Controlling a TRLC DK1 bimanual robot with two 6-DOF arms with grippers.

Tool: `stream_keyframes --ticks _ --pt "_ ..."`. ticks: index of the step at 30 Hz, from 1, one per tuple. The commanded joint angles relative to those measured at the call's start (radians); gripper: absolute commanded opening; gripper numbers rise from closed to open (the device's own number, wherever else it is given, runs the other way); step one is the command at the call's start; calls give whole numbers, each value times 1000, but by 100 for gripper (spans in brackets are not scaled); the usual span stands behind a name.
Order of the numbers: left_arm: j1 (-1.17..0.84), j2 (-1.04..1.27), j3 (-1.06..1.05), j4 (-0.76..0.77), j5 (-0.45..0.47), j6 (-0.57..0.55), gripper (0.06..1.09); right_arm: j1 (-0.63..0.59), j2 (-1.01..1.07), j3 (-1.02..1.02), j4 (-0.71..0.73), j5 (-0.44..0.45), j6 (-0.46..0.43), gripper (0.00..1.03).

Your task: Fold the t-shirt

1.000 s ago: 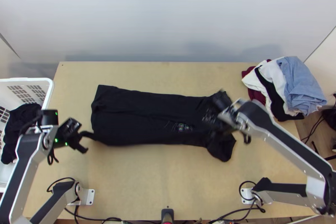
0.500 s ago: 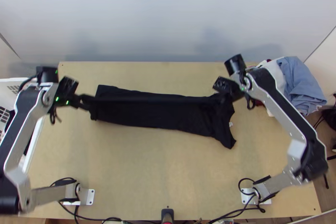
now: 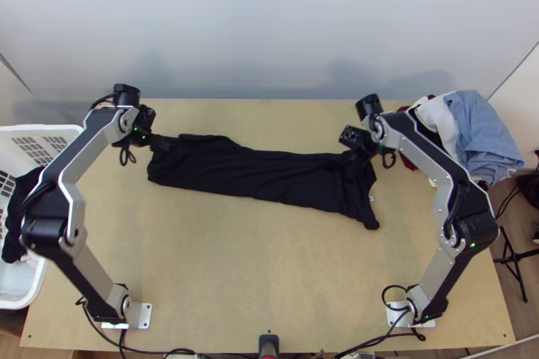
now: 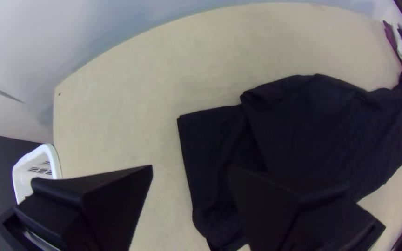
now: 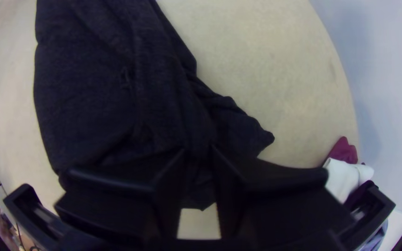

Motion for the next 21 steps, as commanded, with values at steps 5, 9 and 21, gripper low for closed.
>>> stream_keyframes --ticks 5,9,21 --pt "29 57 6 -46 -8 -53 105 -18 -87 -79 179 24 35 100" --pt "57 -54 -93 -44 -6 -35 104 -13 -257 -25 179 24 73 100" --pt "101 -184 -273 -1 116 -65 104 -24 -505 229 -84 12 179 99"
